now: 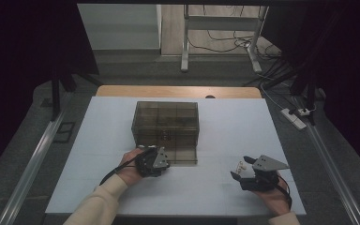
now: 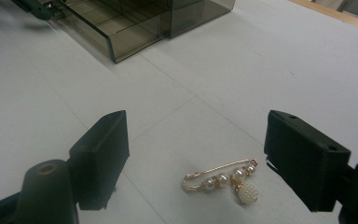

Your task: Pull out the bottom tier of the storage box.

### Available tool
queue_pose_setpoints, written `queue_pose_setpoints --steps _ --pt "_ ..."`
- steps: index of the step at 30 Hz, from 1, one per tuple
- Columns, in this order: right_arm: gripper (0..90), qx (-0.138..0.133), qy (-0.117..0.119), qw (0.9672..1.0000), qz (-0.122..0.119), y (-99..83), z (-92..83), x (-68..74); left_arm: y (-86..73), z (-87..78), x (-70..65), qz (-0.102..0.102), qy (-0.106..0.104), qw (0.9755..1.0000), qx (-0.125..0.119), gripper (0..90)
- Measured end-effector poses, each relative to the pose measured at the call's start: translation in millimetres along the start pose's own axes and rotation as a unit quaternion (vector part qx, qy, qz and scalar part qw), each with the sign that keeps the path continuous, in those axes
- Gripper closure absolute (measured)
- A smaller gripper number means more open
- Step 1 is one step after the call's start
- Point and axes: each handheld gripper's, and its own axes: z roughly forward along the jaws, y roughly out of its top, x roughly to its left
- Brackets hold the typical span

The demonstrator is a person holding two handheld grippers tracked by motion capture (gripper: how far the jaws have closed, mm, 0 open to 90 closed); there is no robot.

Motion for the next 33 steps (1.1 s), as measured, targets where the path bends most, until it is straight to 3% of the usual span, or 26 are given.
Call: queue_pose_setpoints --steps 6,14,18,27,31,33 --pt "21.1 0.0 0.0 1.0 0.0 0.0 -0.1 0.1 -9.4 -12.8 2.3 -0.056 0.003 0.9976 -0.041 51.7" --pt "21.1 0.0 -0.001 1.0 -0.001 0.0 -0.3 0.2 -27.1 -29.9 2.0 -0.134 -0.006 0.9883 -0.074 48.9" --pt "21.1 0.001 0.0 1.0 0.0 0.1 -0.7 -0.2 -33.5 -36.5 -1.4 -0.156 -0.007 0.9843 -0.082 47.5" --pt "21.1 0.001 -0.001 1.0 0.0 0.0 -0.1 0.2 -48.9 -50.9 -7.4 -0.187 0.002 0.9785 -0.086 44.5" --pt "21.1 0.001 -0.001 1.0 0.0 -0.1 0.0 0.2 -58.9 -55.9 -10.3 -0.213 0.007 0.9728 -0.09 42.5" --pt "21.1 0.002 0.0 1.0 0.0 -0.1 0.1 0.0 -63.1 -58.1 -12.1 -0.218 0.012 0.9717 -0.09 42.1"
